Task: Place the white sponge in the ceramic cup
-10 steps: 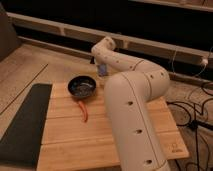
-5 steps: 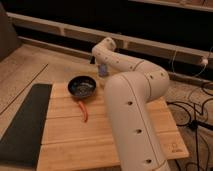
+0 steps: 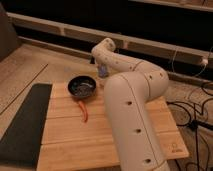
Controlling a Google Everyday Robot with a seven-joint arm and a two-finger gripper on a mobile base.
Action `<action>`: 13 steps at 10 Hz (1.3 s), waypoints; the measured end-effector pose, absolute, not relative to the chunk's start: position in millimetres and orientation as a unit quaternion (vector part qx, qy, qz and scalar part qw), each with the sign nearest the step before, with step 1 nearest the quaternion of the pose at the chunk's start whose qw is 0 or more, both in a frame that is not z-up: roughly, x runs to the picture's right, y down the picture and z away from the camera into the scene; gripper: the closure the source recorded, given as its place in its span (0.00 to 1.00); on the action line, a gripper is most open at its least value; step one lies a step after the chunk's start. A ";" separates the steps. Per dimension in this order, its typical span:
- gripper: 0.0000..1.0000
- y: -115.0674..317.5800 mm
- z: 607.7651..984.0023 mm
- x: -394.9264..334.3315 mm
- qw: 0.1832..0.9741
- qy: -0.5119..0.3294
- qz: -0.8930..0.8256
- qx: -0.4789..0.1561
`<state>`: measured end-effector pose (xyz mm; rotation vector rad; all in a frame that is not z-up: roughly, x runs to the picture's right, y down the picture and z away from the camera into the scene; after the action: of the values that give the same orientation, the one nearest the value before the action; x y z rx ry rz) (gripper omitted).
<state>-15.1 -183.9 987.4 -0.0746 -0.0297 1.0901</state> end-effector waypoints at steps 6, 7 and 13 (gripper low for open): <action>0.65 -173.2 984.4 -16.8 0.854 -0.010 0.519 -0.047; 0.55 -171.1 983.9 -16.9 0.853 -0.009 0.520 -0.050; 0.20 -170.3 982.7 -14.4 0.852 -0.007 0.521 -0.055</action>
<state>-14.4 -170.3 982.7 -0.1149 -0.0140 1.0962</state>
